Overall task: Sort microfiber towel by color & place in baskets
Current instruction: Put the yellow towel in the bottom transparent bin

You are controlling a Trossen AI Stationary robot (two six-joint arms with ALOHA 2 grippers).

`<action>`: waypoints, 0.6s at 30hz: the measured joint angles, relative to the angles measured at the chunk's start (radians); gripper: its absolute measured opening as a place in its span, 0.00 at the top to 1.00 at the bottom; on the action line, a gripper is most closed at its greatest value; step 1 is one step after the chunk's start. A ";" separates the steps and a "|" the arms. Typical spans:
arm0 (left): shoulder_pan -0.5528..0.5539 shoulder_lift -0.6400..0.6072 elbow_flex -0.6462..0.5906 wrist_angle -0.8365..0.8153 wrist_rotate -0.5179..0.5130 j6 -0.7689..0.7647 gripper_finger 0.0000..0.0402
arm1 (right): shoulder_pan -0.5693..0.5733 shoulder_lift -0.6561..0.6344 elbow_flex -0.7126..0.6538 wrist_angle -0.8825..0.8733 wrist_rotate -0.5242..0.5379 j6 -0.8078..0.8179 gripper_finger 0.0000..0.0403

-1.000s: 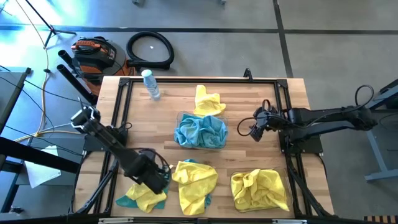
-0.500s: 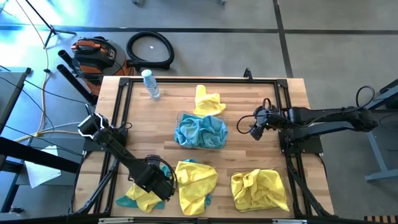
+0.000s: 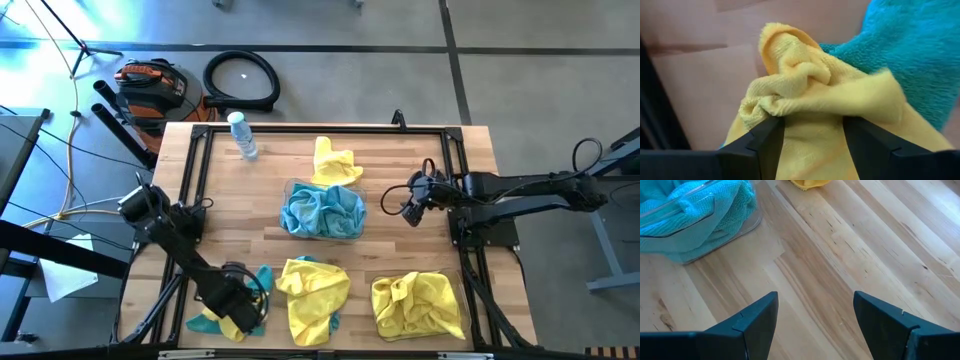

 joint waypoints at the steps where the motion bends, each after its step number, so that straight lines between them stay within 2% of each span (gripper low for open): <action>1: -0.002 0.000 -0.018 0.028 0.001 0.001 0.53 | 0.000 0.000 0.000 0.000 0.000 0.000 0.37; 3: -0.001 0.000 -0.048 0.079 0.004 0.006 0.57 | 0.000 0.000 0.000 0.000 0.000 0.000 0.37; 5: 0.002 0.000 -0.056 0.090 0.005 0.010 0.65 | 0.000 0.000 0.000 0.000 0.000 0.000 0.37; 9: 0.008 -0.003 -0.044 0.072 0.004 0.026 0.92 | 0.000 0.000 0.000 0.000 0.000 0.000 0.37; 10: 0.008 -0.010 -0.037 0.057 -0.001 0.028 0.96 | 0.000 0.000 0.000 0.000 0.000 0.000 0.37; 15: 0.008 -0.071 0.032 -0.050 -0.037 0.044 0.99 | 0.000 0.000 0.000 -0.004 0.006 -0.006 0.37; 18: 0.008 -0.124 0.101 -0.126 -0.142 0.055 0.99 | 0.000 0.000 0.000 -0.006 0.033 -0.078 0.37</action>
